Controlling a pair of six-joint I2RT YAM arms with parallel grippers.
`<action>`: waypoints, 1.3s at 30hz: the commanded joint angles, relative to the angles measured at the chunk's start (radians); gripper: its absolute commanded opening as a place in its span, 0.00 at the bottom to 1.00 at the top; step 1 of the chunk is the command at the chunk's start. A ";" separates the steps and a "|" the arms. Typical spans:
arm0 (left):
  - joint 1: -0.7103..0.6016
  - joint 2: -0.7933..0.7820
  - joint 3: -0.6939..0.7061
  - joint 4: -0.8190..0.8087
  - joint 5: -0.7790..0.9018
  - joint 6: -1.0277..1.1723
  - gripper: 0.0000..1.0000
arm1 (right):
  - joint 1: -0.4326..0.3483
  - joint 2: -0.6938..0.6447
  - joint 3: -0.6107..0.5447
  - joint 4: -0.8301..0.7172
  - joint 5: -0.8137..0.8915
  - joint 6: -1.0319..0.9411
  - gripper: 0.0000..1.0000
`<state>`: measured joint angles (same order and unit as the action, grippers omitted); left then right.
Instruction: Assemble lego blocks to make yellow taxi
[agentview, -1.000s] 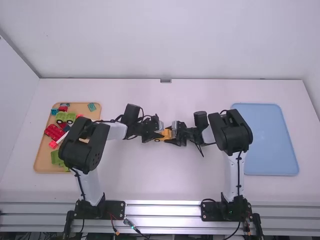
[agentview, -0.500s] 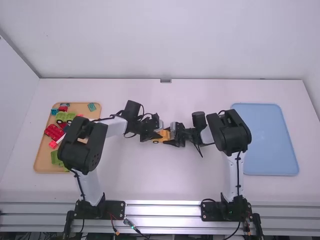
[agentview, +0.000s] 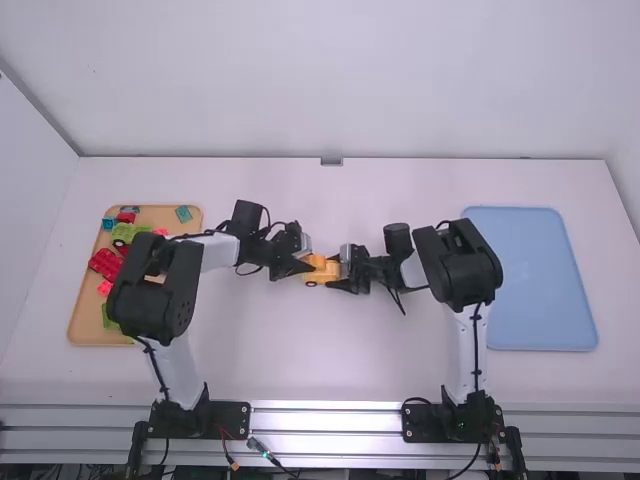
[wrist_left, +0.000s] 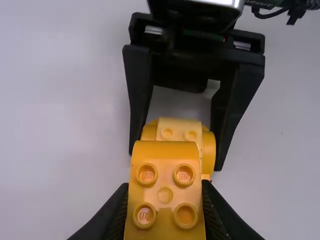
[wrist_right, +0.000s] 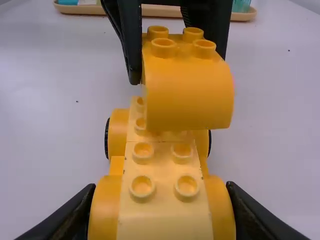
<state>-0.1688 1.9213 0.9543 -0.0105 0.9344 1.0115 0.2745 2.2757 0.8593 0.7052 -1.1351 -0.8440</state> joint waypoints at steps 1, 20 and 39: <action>-0.031 0.008 -0.016 0.004 0.016 0.011 0.02 | 0.002 0.021 -0.002 -0.011 0.034 0.009 0.39; -0.041 0.008 -0.067 0.105 -0.037 -0.054 0.02 | 0.020 0.021 -0.002 -0.010 0.036 0.008 0.39; -0.040 0.079 -0.064 0.176 0.021 -0.099 0.02 | 0.019 0.021 -0.002 -0.010 0.037 0.006 0.39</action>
<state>-0.2081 1.9606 0.8986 0.1818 0.9497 0.9237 0.2878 2.2757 0.8593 0.7063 -1.1343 -0.8433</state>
